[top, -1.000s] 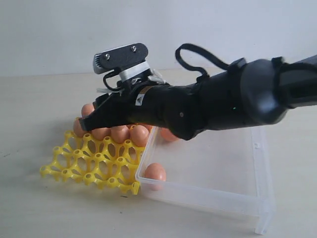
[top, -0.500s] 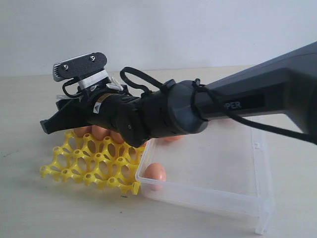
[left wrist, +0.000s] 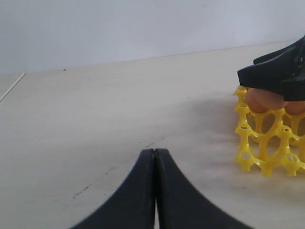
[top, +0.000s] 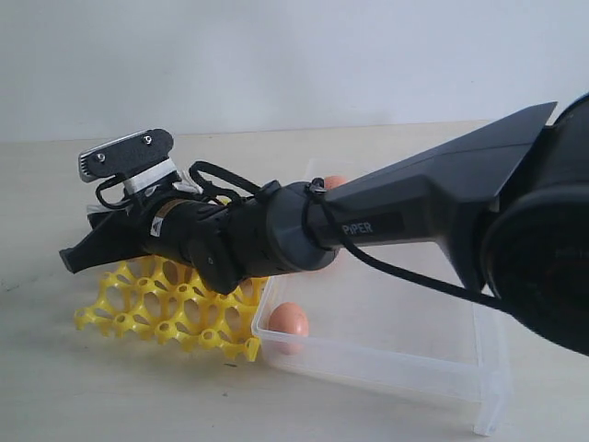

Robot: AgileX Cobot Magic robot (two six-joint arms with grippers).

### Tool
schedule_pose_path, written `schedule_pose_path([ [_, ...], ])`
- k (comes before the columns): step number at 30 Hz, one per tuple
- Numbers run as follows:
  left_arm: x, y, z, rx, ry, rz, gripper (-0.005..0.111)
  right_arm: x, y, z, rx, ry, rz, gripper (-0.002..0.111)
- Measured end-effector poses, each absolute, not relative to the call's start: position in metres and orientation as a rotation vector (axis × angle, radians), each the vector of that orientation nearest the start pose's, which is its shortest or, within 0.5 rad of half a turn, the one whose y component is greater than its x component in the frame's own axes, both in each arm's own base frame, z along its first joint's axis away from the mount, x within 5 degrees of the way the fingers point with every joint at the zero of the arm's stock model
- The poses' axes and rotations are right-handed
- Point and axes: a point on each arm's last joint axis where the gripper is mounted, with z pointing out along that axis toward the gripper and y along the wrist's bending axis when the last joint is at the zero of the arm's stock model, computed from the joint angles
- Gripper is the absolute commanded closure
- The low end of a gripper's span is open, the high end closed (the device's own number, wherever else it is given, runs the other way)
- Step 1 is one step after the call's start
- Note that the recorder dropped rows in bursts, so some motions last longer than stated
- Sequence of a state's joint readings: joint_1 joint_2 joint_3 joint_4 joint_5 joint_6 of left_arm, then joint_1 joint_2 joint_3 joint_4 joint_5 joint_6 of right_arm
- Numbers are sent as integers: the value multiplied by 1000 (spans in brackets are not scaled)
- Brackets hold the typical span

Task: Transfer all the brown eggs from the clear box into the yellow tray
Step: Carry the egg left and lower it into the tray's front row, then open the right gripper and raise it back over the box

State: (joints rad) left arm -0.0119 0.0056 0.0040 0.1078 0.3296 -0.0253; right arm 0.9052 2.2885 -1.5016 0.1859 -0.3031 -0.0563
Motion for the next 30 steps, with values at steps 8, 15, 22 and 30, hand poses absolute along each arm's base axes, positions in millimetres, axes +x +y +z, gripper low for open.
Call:
schedule_pose_path([
  [8, 54, 3, 182, 56, 1821, 77, 107, 316, 394, 121, -744, 1893, 602, 108],
  [15, 54, 3, 182, 56, 1821, 77, 107, 317, 397, 109, -755, 1912, 595, 108],
  [22, 54, 3, 182, 56, 1821, 77, 107, 317, 397, 113, -756, 1913, 597, 107],
  [30, 54, 3, 182, 56, 1821, 77, 107, 313, 395, 164, -769, 1867, 619, 78],
])
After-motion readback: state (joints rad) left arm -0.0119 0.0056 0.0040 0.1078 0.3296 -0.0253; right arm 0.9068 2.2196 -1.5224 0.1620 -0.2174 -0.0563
